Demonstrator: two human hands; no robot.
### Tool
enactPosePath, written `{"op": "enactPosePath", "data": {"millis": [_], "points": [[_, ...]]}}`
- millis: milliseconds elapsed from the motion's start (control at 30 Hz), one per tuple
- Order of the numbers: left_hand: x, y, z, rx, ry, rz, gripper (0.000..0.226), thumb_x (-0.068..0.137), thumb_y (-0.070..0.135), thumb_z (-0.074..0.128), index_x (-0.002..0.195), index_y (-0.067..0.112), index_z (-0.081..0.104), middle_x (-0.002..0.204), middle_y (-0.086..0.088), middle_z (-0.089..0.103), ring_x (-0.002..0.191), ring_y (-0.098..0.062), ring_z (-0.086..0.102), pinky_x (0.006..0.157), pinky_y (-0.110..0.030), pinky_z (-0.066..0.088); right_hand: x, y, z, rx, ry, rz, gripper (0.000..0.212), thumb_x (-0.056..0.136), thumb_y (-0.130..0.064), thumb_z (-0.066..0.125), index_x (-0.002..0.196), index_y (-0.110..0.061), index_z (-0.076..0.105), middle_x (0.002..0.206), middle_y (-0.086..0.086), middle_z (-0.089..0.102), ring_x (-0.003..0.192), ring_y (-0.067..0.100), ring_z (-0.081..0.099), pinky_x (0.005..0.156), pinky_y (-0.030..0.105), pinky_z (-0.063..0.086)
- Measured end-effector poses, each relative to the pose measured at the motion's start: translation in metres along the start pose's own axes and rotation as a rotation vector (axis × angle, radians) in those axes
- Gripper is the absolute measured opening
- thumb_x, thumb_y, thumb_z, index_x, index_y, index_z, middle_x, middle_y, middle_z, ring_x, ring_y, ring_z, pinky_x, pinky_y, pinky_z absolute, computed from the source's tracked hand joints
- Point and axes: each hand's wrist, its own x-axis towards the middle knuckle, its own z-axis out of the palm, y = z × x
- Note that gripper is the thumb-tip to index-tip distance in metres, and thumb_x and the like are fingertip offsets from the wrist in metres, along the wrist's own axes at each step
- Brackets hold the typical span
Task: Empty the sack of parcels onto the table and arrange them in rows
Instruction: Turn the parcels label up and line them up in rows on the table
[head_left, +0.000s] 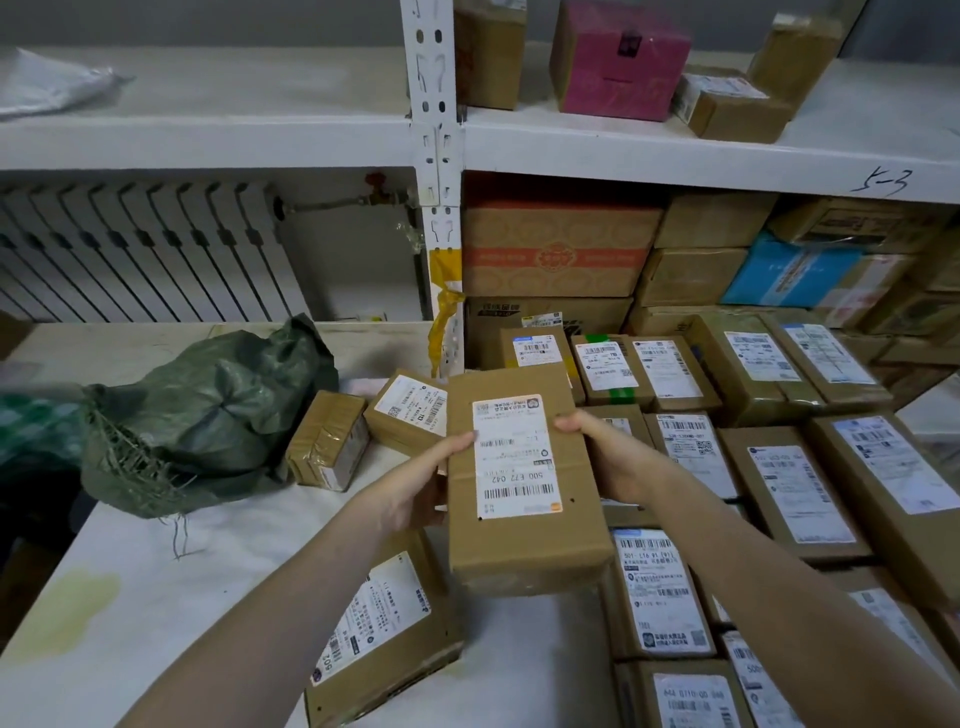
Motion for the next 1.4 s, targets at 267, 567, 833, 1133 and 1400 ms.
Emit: {"op": "enactPosePath", "data": {"millis": [267, 567, 833, 1133, 1400], "points": [[0.056, 0.031, -0.033, 1.116, 0.633, 0.322, 0.048, 0.086, 0.020, 0.063, 0.132, 0.018, 0.049, 0.134, -0.010, 0.055, 0.120, -0.032, 0.051, 0.095, -0.040, 0.049, 0.000, -0.019, -0.015, -0.069, 0.033, -0.040, 0.045, 0.081, -0.031, 0.068, 0.124, -0.027, 0.056, 0.115, 0.009, 0.068, 0.106, 0.027, 0.063, 0.089, 0.043, 0.052], [0.123, 0.067, -0.033, 2.176, 0.269, 0.148, 0.124, 0.075, 0.032, 0.076, 0.150, 0.024, -0.022, 0.162, -0.006, -0.007, 0.149, -0.031, -0.004, 0.116, -0.060, 0.013, 0.020, -0.021, -0.048, 0.140, 0.134, -0.003, 0.053, 0.066, -0.035, 0.073, 0.114, -0.013, 0.064, 0.095, 0.009, 0.075, 0.087, 0.026, 0.070, 0.079, 0.040, 0.052], [0.123, 0.079, -0.025, 1.774, 0.406, 0.242, 0.120, 0.061, 0.063, 0.075, 0.151, 0.021, 0.007, 0.141, -0.016, 0.034, 0.133, -0.036, 0.034, 0.111, -0.050, 0.029, 0.034, -0.026, -0.071, 0.304, 0.176, -0.083, 0.058, 0.064, -0.042, 0.068, 0.115, -0.014, 0.065, 0.104, 0.014, 0.072, 0.089, 0.031, 0.068, 0.090, 0.047, 0.051], [0.161, 0.081, -0.065, 0.899, 0.685, -0.090, 0.145, 0.015, 0.098, 0.041, 0.139, 0.023, 0.042, 0.133, -0.009, 0.056, 0.117, -0.034, 0.055, 0.096, -0.046, 0.048, 0.026, -0.041, -0.054, 0.143, 0.062, -0.019, 0.048, 0.073, -0.036, 0.069, 0.116, -0.017, 0.062, 0.103, 0.010, 0.073, 0.095, 0.028, 0.067, 0.085, 0.042, 0.052], [0.068, 0.088, -0.031, 0.911, 0.779, -0.089, 0.126, 0.056, 0.083, 0.062, 0.150, 0.010, 0.021, 0.148, -0.015, 0.031, 0.138, -0.036, 0.028, 0.108, -0.044, 0.036, 0.028, -0.026, -0.022, -0.268, -0.004, 0.155, 0.072, 0.066, -0.038, 0.078, 0.130, -0.026, 0.048, 0.123, 0.008, 0.057, 0.113, 0.028, 0.053, 0.097, 0.056, 0.043]]}}
